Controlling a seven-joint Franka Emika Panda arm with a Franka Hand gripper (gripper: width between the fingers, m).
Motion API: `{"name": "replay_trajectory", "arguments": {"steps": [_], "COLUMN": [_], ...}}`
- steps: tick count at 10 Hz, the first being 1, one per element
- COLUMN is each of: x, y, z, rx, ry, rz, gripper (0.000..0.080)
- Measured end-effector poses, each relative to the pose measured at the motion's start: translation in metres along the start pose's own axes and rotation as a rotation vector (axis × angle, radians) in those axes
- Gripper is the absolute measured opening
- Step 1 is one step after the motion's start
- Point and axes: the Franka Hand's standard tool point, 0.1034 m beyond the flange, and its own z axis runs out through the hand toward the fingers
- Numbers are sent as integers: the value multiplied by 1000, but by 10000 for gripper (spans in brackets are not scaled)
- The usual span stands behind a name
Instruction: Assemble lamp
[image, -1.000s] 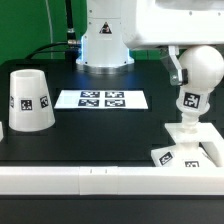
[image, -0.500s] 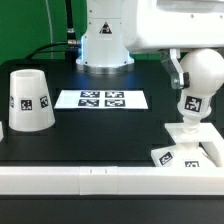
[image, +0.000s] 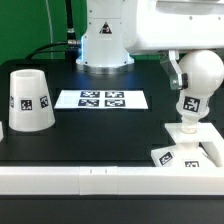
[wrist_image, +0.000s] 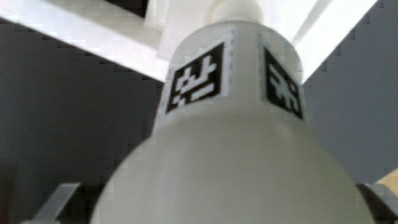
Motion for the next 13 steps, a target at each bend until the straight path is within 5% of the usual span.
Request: {"name": "replay_trajectory", "arguments": {"steps": [4, 10, 13], "x": [-6, -11, -10], "y": [-5, -9, -8], "z": [9, 8, 8], "rx": [0, -48, -46], "ry": [4, 138, 134], "rz": [-4, -9, -9], "gripper": [574, 574, 574]}}
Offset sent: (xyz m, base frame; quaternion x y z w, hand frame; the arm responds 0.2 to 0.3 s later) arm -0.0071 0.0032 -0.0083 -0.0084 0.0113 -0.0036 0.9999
